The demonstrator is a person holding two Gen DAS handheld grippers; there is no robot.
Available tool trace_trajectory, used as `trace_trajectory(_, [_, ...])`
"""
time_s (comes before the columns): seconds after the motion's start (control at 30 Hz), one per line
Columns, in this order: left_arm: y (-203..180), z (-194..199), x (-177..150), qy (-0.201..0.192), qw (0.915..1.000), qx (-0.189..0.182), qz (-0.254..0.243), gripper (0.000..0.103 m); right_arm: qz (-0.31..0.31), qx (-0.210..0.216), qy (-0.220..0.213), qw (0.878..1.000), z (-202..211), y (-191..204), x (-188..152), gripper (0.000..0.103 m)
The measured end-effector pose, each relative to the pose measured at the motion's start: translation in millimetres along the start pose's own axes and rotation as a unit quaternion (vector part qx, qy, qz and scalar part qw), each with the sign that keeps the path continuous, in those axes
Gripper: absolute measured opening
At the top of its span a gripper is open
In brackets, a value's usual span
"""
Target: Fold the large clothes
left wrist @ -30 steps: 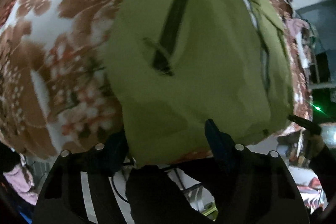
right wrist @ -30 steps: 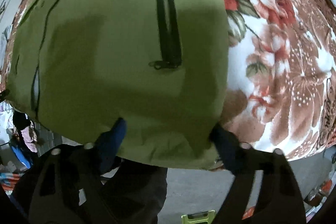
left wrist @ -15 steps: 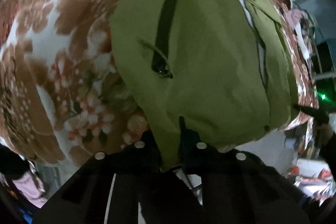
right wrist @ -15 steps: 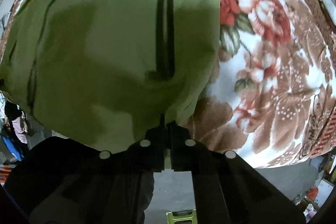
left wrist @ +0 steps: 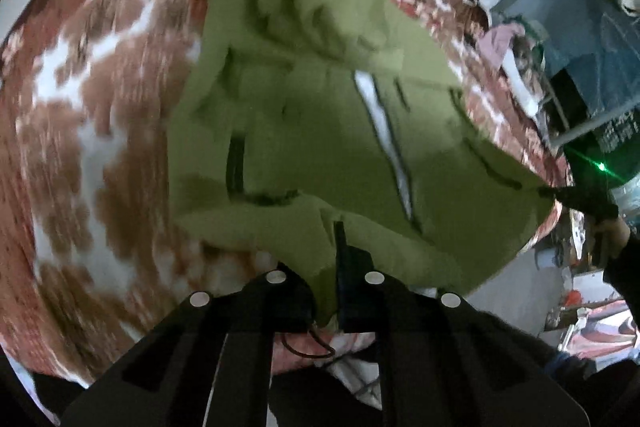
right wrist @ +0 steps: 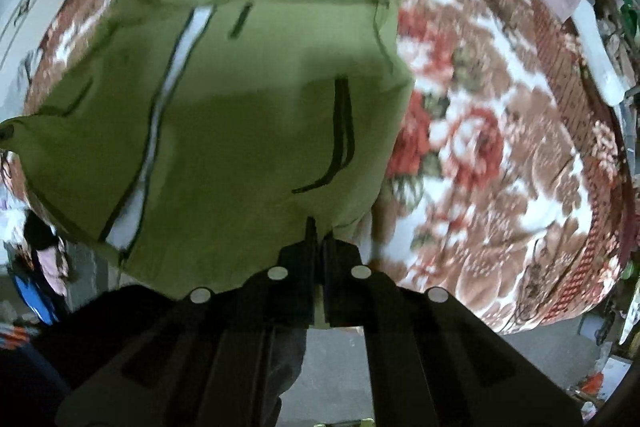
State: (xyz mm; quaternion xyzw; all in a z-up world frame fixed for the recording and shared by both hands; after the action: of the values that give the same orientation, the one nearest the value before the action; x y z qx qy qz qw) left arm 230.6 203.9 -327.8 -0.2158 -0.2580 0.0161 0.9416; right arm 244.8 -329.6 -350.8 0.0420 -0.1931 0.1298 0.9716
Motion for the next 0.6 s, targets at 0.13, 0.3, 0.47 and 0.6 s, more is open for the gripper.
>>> trace_trajectory(0.13, [-14.2, 7.5, 50.7, -0.019, 0.9998, 0.005, -0.01, 0.006, 0.01, 0.025, -0.02, 0.999, 12.4, -4.4, 49.0, 0.003])
trace_trajectory(0.3, [-30.7, 18.0, 127.8, -0.057, 0.9979, 0.026, -0.015, 0.006, 0.04, 0.046, -0.06, 0.996, 16.8, -25.7, 144.1, 0.003])
trace_trajectory(0.47, [-30.1, 6.5, 198.1, -0.077, 0.996, 0.042, -0.017, 0.006, 0.06, 0.05, -0.087, 0.993, 14.8, -43.4, 233.5, 0.003])
trace_trajectory(0.6, [-27.6, -21.9, 262.8, -0.069, 0.9961, 0.043, -0.035, 0.006, 0.089, 0.038, -0.093, 0.991, -3.3, -50.0, 304.1, 0.003])
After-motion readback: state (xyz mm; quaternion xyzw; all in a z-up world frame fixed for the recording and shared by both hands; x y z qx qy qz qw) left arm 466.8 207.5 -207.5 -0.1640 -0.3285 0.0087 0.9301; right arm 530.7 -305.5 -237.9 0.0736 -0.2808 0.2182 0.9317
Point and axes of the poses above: each gripper's, at about its wrist camera, not at the fingertips, and z roughly against the way its jaws point, y to its left, x to its top, the point moved 7 cm from there along -z, roughly the way its jaws point, and after that the axes turned 12 degrees about -y, right-handed, at the moved point
